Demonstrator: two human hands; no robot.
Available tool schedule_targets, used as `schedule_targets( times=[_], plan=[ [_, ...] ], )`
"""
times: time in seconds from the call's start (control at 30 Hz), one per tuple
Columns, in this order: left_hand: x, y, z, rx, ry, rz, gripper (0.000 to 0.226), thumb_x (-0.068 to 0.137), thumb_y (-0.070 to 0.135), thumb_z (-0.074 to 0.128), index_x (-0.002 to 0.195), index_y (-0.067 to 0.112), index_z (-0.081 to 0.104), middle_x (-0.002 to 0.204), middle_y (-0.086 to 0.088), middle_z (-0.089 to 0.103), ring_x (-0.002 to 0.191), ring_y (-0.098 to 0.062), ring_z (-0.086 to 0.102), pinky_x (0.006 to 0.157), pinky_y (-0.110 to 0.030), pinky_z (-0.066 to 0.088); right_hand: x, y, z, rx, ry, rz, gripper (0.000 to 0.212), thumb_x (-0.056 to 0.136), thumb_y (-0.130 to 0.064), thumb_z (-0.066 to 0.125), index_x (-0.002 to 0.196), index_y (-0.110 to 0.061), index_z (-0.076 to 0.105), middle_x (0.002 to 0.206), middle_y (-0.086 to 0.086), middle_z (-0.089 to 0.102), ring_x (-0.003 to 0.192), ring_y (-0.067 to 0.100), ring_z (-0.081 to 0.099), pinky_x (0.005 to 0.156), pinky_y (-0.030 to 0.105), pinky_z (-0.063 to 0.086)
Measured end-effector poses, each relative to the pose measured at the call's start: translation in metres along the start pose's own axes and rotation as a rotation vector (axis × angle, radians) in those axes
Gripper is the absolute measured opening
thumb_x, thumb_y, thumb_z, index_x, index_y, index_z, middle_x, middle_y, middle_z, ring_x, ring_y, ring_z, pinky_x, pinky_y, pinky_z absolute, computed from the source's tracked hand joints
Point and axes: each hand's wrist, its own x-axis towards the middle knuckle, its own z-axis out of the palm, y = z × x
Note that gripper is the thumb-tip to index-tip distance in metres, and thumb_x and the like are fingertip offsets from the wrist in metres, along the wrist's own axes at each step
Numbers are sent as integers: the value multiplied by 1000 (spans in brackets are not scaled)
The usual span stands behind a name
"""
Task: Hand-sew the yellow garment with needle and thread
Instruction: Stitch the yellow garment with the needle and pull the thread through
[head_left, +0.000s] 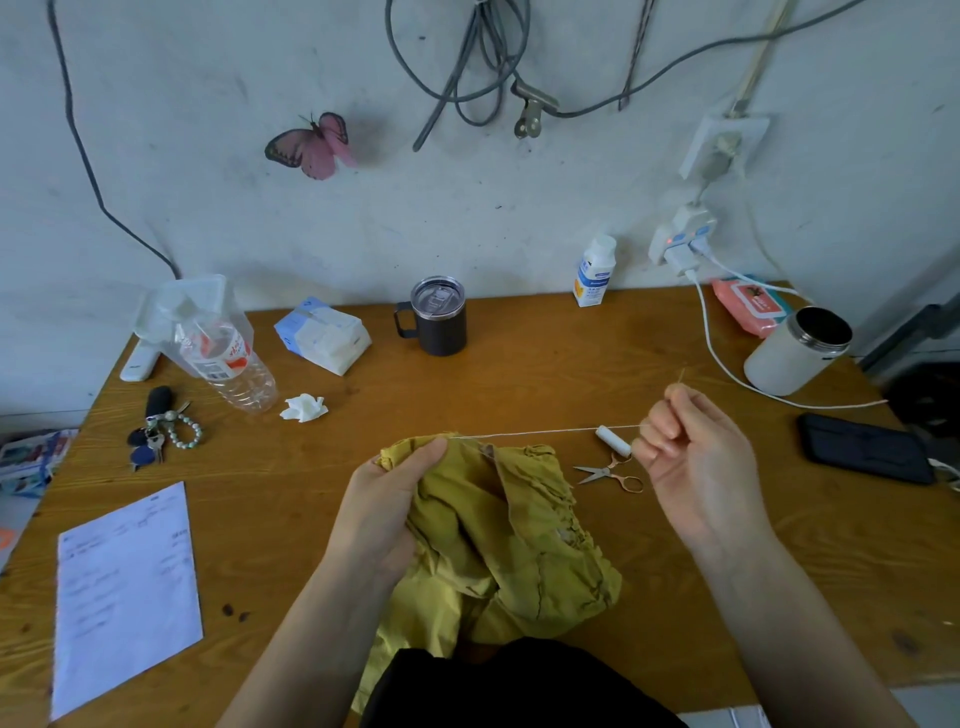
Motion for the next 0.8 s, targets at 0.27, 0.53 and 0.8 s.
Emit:
schedule_targets(
  times=[0.27,0.53,0.8],
  plan=[
    [13,10,-19,-46,113,13,25,81,9,70,58,3,76,78,-17,76,69,-28,74,50,-33,58,15,-14,-21,73,139,-47,23,99,-16,37,81,-16,51,53,-7,43,45,5,37,43,17,37],
    [20,10,-27,-86,154,24,16,82,7,70,69,-1,72,75,-17,75,65,-27,74,48,-33,57,26,-21,-37,113,246,-88,22,99,-13,39,80,-16,51,49,-9,38,41,3,33,42,16,34],
    [23,12,-28,-88,167,30,10,84,7,69,79,-1,68,72,-15,75,64,-25,74,49,-32,58,31,-30,-51,142,351,-110,15,97,-11,41,92,-16,54,51,-8,37,43,3,32,44,15,33]
  ],
)
